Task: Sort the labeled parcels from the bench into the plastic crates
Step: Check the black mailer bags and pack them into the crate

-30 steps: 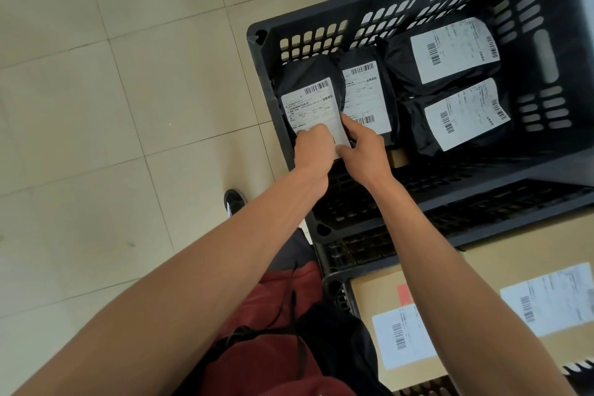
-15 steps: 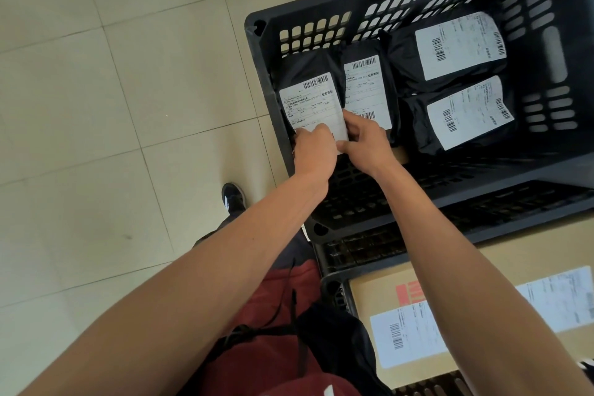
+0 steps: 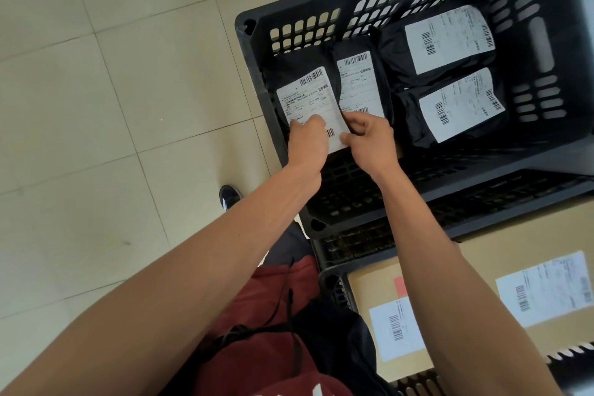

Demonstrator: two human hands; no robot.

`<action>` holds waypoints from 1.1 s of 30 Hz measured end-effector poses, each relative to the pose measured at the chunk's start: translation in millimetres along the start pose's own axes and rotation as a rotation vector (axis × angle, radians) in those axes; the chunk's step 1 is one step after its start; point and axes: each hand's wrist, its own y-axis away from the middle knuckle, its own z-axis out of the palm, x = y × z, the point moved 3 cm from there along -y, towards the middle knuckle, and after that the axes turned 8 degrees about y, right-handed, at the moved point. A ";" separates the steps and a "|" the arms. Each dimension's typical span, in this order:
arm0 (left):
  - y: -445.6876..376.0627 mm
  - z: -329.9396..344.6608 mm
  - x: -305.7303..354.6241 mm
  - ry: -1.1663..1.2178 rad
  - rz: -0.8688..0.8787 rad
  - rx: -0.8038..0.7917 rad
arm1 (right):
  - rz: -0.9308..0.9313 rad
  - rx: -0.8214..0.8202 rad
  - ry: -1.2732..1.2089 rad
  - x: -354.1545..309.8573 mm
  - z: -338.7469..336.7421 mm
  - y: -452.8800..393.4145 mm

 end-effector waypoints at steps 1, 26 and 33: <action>2.4 -0.3 2.0 0.010 0.004 -0.011 | 0.003 0.018 -0.011 -0.4 -1.8 2.5; 5.8 12.8 49.8 -0.481 0.267 -0.307 | 0.203 0.492 -0.626 1.5 -42.0 58.4; -16.7 29.2 80.0 -0.737 0.355 -0.475 | 0.280 0.671 -0.666 -14.9 -30.8 56.1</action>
